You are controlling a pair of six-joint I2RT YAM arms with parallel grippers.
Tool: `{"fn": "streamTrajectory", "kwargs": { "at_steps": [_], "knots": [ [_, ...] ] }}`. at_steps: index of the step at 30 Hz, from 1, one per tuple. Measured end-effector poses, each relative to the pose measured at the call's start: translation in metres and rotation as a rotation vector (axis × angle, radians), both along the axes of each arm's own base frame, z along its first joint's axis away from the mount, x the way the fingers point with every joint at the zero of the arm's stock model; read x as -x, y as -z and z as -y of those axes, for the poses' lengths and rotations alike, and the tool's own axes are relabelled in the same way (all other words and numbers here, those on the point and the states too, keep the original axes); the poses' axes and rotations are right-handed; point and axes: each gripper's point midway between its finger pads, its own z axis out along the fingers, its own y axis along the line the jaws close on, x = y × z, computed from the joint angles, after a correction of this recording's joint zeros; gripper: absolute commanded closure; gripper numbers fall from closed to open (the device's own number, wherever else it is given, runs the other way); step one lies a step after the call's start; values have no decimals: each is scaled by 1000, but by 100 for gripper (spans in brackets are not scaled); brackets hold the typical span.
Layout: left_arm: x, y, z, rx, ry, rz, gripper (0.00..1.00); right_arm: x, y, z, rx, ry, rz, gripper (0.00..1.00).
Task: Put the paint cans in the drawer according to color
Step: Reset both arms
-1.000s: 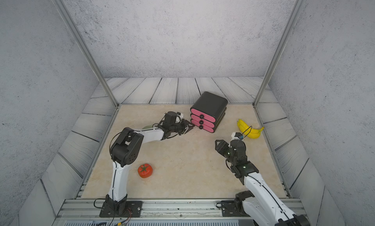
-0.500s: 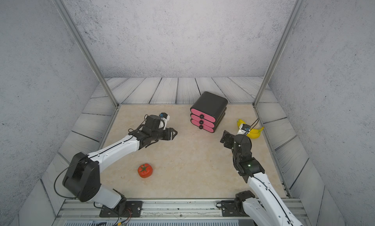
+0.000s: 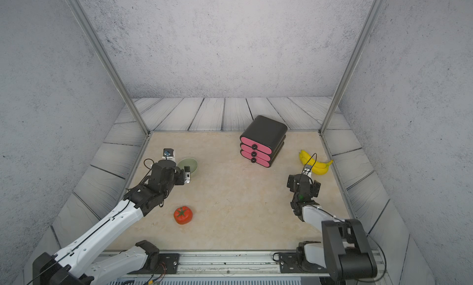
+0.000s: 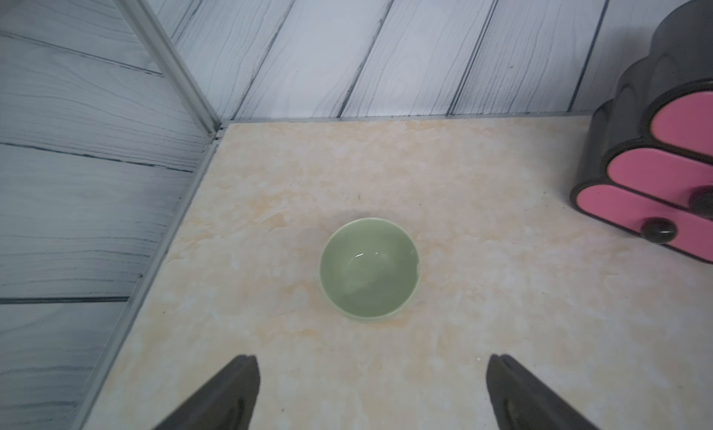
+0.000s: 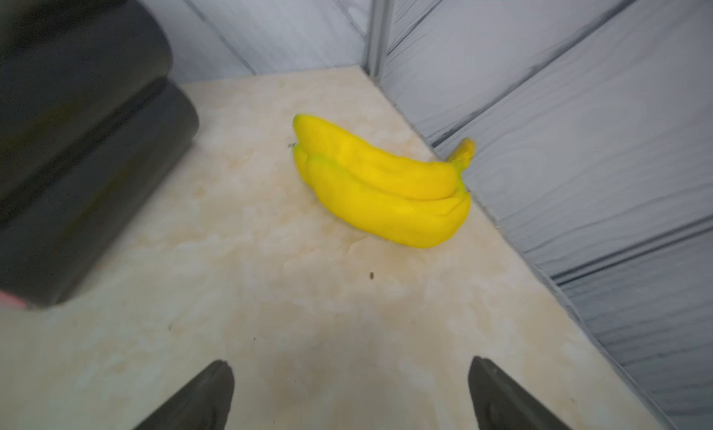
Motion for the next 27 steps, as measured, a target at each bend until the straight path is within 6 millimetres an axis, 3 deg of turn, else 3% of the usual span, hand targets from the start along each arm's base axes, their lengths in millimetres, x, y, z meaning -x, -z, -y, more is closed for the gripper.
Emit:
{"fn": "streamTrajectory", "kwargs": {
  "at_steps": [2, 4, 7, 12, 16, 20, 24, 27],
  "knots": [
    [7, 5, -13, -30, -34, -3, 1, -14, 20, -10, -15, -81, -11, 7],
    [8, 9, -24, -74, -74, -10, 2, -19, 27, -13, -27, -120, -43, 1],
    [4, 22, -36, -151, -106, -33, 1, -38, 2, -12, -23, -128, 55, 1],
    [-5, 70, -64, -209, -149, -101, 2, -50, -17, -12, -19, -130, 117, 1],
    [-17, 108, -83, -171, -156, -110, 1, -49, -16, -12, -19, -131, 115, 1],
    [-41, 136, -94, -117, -133, -72, 2, -49, -16, -12, -19, -131, 118, 1],
    [-73, 148, -112, -25, -116, 14, 1, -50, -20, -12, -18, -132, 137, 1],
    [-76, 156, -119, 6, -106, 9, 2, -51, -22, -12, -18, -132, 144, 1]
  ]
}}
